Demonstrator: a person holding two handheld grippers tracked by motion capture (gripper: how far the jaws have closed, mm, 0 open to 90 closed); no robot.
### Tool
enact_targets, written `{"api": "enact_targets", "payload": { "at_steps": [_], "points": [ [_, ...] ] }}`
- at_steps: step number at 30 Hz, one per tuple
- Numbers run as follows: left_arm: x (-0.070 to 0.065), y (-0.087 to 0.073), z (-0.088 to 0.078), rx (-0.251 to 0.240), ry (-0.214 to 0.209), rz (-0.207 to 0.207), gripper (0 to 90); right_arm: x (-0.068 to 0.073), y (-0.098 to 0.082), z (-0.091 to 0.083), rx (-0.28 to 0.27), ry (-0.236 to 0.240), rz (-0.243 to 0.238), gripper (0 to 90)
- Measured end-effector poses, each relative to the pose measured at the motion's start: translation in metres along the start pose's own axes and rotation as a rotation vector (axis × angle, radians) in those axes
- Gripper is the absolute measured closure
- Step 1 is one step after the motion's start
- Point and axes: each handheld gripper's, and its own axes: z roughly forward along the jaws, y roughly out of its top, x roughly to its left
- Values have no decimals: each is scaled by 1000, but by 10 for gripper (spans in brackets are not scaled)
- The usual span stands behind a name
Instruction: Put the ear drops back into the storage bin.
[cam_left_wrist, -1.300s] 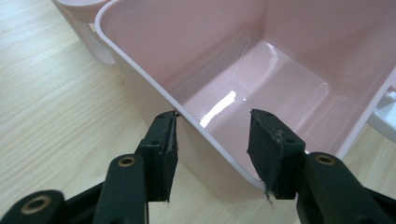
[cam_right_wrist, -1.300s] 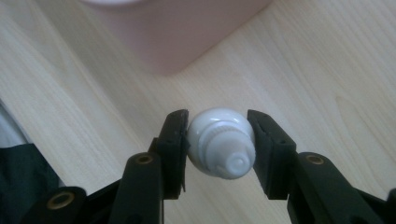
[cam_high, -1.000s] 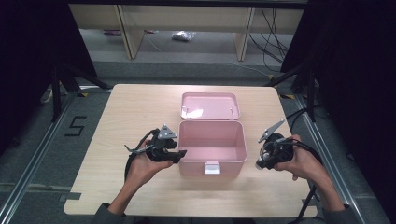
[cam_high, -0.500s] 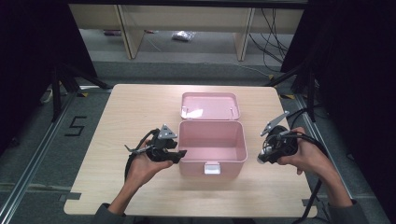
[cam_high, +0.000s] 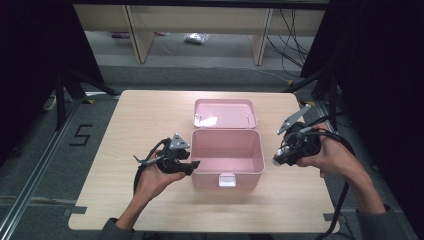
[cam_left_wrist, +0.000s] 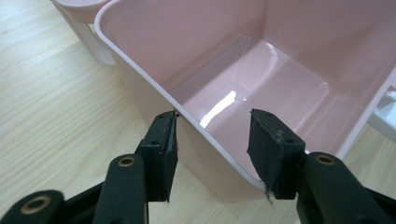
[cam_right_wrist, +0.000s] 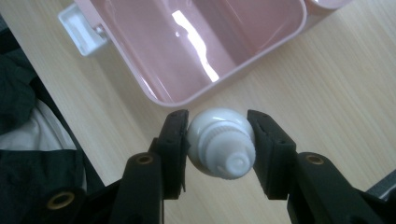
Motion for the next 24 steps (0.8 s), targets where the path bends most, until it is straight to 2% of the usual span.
{"api": "enact_targets", "payload": {
  "at_steps": [8,14,24],
  "points": [
    [0,0,0,1,1,2,518,7,21,0,-4,9,-46,603],
    [0,0,0,0,1,2,518,13,37,6,-16,27,-75,603],
    [-1,0,0,2,3,0,517,20,56,20,0,48,-107,603]
  ]
}}
